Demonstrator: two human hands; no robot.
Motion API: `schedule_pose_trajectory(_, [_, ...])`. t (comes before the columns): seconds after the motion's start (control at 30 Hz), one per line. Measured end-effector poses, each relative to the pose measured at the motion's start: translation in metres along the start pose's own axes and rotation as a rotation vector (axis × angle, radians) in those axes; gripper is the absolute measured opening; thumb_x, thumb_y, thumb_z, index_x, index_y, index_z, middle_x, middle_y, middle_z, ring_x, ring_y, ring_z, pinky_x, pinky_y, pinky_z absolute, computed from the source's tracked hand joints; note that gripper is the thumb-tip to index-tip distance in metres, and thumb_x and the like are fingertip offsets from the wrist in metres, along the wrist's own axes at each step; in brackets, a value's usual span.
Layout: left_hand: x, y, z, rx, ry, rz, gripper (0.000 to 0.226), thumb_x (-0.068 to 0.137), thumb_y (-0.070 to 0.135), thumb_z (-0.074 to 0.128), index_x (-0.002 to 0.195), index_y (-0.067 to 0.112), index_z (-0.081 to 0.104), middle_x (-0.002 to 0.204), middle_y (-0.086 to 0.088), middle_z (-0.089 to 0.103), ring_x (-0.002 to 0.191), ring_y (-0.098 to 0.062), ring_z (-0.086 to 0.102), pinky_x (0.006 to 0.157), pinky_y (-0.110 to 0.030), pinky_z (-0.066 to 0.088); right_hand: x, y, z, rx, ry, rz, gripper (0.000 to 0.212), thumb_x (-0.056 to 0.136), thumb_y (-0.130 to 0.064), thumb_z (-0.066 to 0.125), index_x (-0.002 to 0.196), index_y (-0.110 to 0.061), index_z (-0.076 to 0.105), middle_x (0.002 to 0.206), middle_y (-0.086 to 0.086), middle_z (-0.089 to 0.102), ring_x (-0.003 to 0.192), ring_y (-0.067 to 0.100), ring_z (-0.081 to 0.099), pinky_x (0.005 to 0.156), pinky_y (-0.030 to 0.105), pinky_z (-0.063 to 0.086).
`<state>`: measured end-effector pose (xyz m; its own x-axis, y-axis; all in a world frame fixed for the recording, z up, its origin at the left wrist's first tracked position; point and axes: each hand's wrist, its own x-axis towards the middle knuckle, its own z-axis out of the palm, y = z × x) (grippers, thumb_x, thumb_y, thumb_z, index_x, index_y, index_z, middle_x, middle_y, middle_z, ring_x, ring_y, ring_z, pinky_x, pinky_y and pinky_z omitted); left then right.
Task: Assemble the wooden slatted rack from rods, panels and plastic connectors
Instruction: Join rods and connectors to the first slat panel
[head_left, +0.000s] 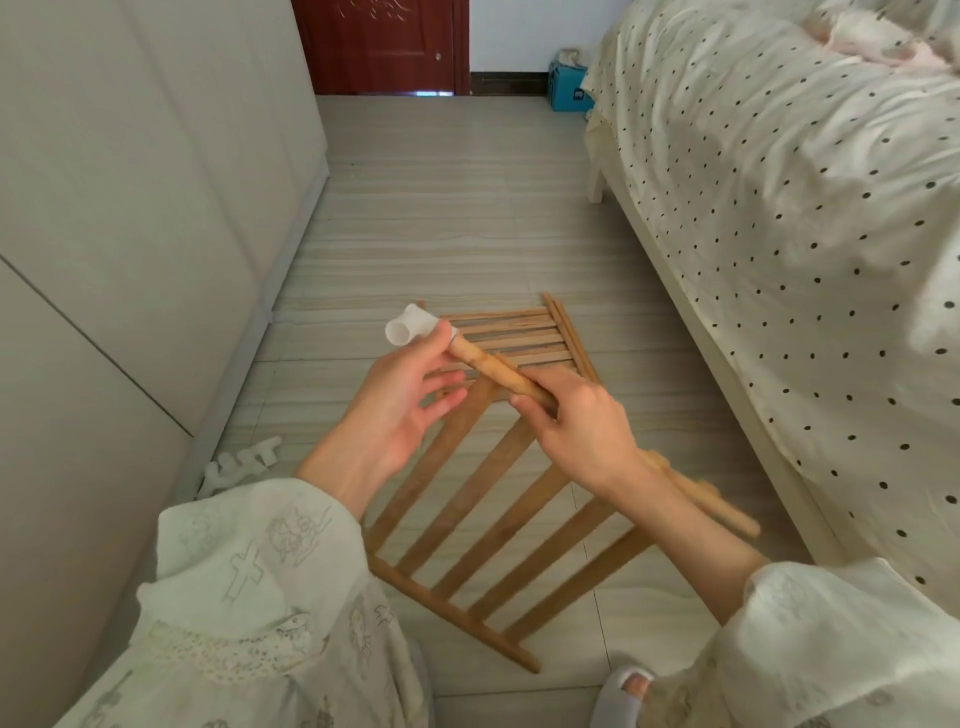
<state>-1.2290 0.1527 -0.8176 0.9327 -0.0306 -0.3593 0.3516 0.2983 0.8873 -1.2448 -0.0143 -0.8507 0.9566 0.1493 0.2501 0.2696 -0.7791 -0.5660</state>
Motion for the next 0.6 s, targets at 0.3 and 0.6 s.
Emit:
schedule_pose_trajectory(0.3, [-0.004, 0.002, -0.007, 0.447, 0.156, 0.014, 0.042, 0.090, 0.053, 0.050, 0.102, 0.015, 0.064, 0.092, 0.001, 0.070, 0.084, -0.013, 0.066, 0.072, -0.026, 0.052, 0.007, 0.020, -0.017, -0.222, 0.132, -0.195, 0.029, 0.088, -0.031, 0.063, 0.113, -0.018, 0.065, 0.098, -0.003, 0.066, 0.082, 0.025, 0.065, 0.063, 0.032, 0.046])
schedule_pose_trajectory(0.6, [-0.005, 0.002, -0.007, 0.711, 0.055, 0.485, 0.044, 0.090, 0.034, 0.059, 0.131, 0.027, 0.047, 0.123, 0.012, 0.052, 0.112, -0.002, 0.047, 0.095, -0.024, 0.039, 0.011, 0.026, -0.040, -0.192, 0.226, -0.182, 0.028, 0.079, -0.040, 0.071, 0.096, -0.017, 0.074, 0.082, -0.005, 0.069, 0.068, 0.020, 0.065, 0.057, 0.034, 0.052])
